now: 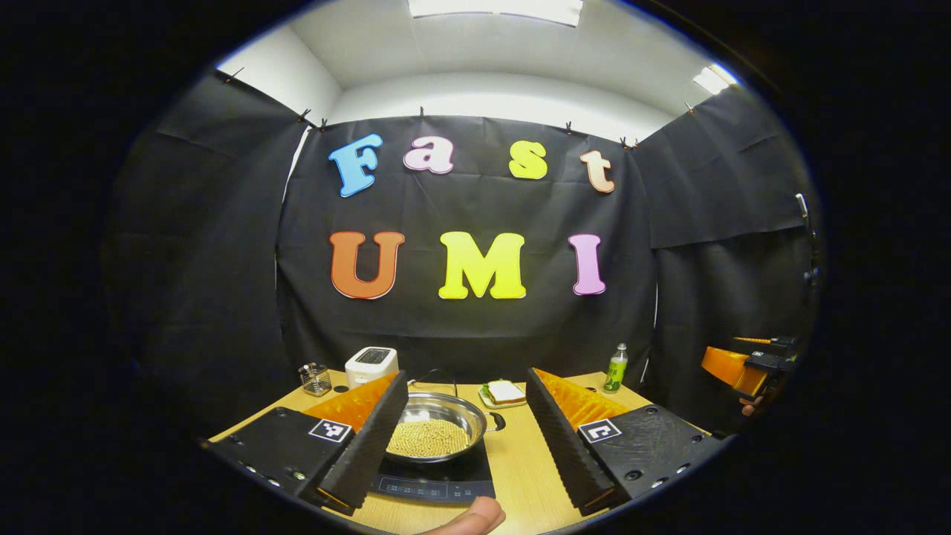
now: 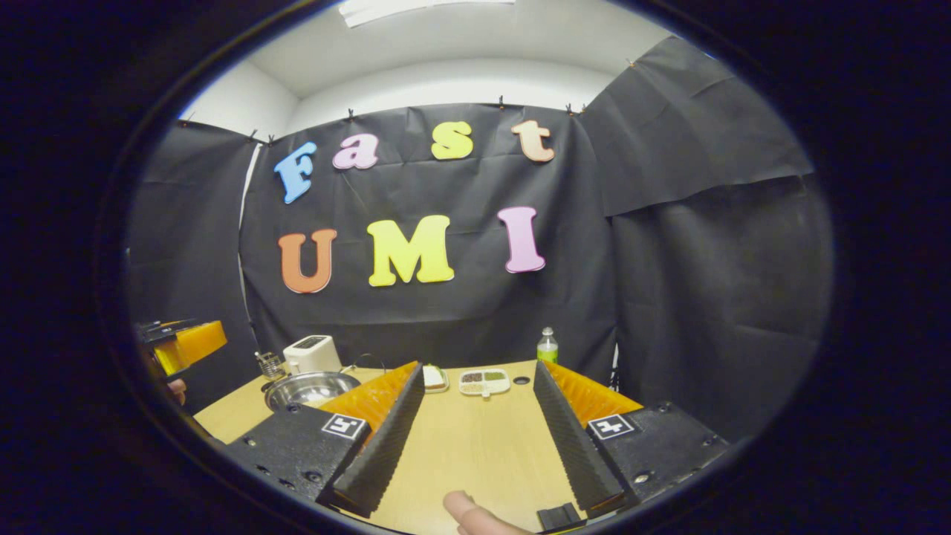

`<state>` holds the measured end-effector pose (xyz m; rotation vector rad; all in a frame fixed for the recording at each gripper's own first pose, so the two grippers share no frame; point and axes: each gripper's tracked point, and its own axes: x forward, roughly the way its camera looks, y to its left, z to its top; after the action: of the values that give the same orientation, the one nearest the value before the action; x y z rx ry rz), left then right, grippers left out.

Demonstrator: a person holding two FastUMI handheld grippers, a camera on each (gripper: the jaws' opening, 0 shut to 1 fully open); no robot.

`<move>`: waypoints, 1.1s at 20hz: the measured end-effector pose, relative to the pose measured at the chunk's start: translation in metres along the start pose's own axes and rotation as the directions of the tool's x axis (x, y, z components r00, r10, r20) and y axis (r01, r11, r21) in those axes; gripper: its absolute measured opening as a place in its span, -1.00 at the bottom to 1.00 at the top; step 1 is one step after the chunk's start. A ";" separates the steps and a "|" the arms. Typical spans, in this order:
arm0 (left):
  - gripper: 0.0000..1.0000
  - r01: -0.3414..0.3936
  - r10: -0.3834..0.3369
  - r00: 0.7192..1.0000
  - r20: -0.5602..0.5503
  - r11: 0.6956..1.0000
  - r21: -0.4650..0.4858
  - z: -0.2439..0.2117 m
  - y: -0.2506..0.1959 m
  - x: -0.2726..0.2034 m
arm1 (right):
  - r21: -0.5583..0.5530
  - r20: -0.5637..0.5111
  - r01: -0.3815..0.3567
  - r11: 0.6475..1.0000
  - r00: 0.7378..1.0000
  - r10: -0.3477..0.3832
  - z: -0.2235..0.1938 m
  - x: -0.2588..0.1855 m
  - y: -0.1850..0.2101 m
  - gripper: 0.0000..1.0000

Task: First push the handle of the pot to place it horizontally, then grasp the pot with both hands and set it on the induction cooktop.

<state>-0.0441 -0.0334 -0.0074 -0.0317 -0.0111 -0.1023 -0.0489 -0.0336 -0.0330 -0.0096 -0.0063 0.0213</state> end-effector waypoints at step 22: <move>0.90 0.014 -0.013 1.000 -0.015 1.000 0.012 -0.016 -0.001 -0.015 | 0.037 0.081 0.000 0.999 0.997 -0.003 0.008 -0.043 0.003 0.84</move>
<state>-0.0595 -0.0336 -0.0235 -0.0187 0.0027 -0.1159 -0.0916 -0.0316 -0.0257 0.0280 -0.0869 0.0203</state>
